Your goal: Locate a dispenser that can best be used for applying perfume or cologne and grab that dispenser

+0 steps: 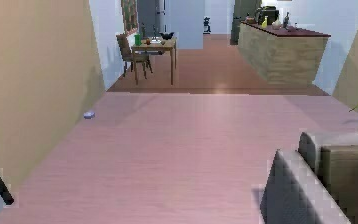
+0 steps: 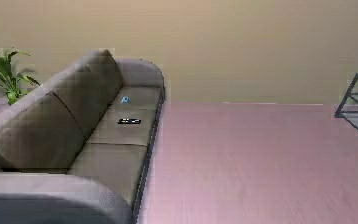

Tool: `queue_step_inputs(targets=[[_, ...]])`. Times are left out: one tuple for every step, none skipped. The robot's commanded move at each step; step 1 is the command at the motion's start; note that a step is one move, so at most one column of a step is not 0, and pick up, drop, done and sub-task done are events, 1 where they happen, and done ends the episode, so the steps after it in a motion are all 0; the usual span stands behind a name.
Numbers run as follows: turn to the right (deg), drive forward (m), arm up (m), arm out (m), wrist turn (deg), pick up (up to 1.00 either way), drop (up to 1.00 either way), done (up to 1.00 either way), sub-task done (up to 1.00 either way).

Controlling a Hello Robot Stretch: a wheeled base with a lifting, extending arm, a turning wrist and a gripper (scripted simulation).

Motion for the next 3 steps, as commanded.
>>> queue_step_inputs(targets=[[0.0, 1.0, 0.0, 0.0, 0.0, 0.0, 0.0, 0.0, 0.0], [9.0, 0.0, 0.0, 0.0, 0.0, 0.0, 0.0, 0.0, 0.0], [0.0, 0.35, 0.0, 0.0, 0.0, 0.0, 0.0, 0.0, 0.0]])
